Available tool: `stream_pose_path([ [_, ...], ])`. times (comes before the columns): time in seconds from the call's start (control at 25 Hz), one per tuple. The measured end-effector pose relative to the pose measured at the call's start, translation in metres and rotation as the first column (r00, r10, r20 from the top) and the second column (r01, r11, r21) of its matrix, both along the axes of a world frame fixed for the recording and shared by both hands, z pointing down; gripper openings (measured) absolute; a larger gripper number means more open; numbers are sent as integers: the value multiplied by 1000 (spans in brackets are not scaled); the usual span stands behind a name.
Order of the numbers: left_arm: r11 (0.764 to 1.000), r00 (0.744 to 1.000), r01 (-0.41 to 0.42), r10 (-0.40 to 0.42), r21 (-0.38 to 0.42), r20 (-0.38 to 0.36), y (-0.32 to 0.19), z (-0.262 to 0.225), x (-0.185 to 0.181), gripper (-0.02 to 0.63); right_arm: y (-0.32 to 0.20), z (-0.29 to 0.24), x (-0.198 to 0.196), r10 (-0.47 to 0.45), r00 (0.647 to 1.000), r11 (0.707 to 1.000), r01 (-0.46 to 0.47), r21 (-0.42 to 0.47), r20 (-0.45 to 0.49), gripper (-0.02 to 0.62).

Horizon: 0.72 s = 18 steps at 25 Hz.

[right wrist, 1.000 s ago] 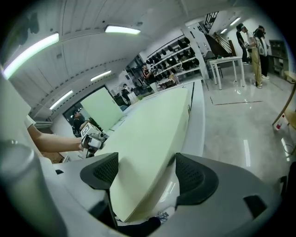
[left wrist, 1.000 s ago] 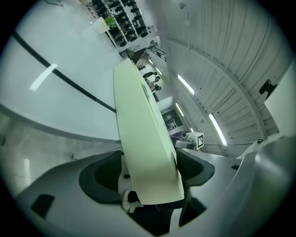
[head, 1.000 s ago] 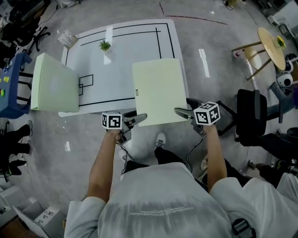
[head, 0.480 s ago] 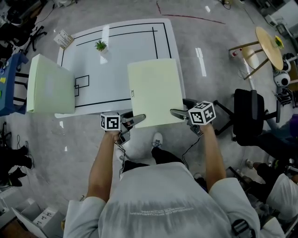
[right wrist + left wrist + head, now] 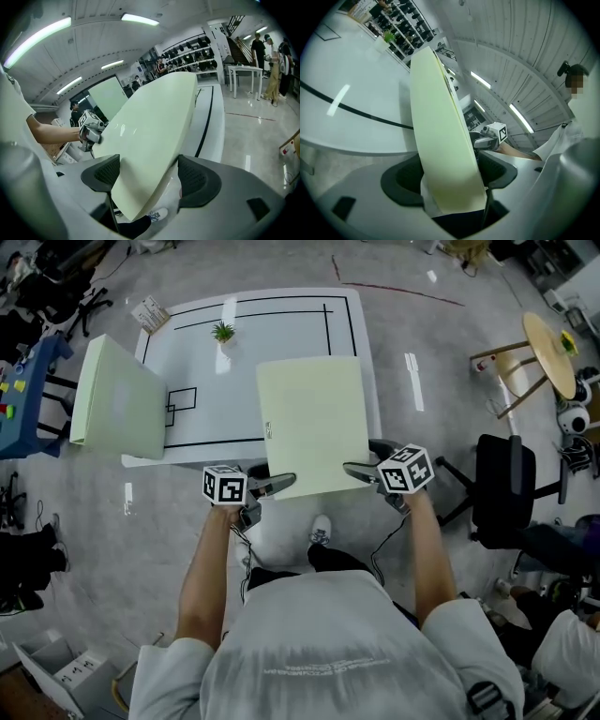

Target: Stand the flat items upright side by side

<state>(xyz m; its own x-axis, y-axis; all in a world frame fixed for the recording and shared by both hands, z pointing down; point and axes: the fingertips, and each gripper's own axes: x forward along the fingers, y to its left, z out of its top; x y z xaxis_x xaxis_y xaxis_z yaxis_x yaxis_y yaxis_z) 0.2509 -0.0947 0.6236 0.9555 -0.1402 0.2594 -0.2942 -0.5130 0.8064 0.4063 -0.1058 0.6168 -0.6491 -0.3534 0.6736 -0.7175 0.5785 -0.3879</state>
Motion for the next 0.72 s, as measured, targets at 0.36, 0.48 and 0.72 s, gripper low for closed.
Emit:
stream_pose_path([
  [0.36, 988, 995, 72, -81, 139, 65, -12, -26, -12, 365, -33, -31, -16, -139, 987, 985, 146, 87, -77, 387],
  [0.48, 976, 987, 79, -105, 204, 118, -17, -32, -17, 365, -43, -36, -22, -183, 977, 975, 194, 104, -112, 387],
  [0.72, 915, 961, 138, -217, 380, 173, -33, -43, -30, 367, -64, -37, -36, -238, 960, 959, 256, 119, -147, 387],
])
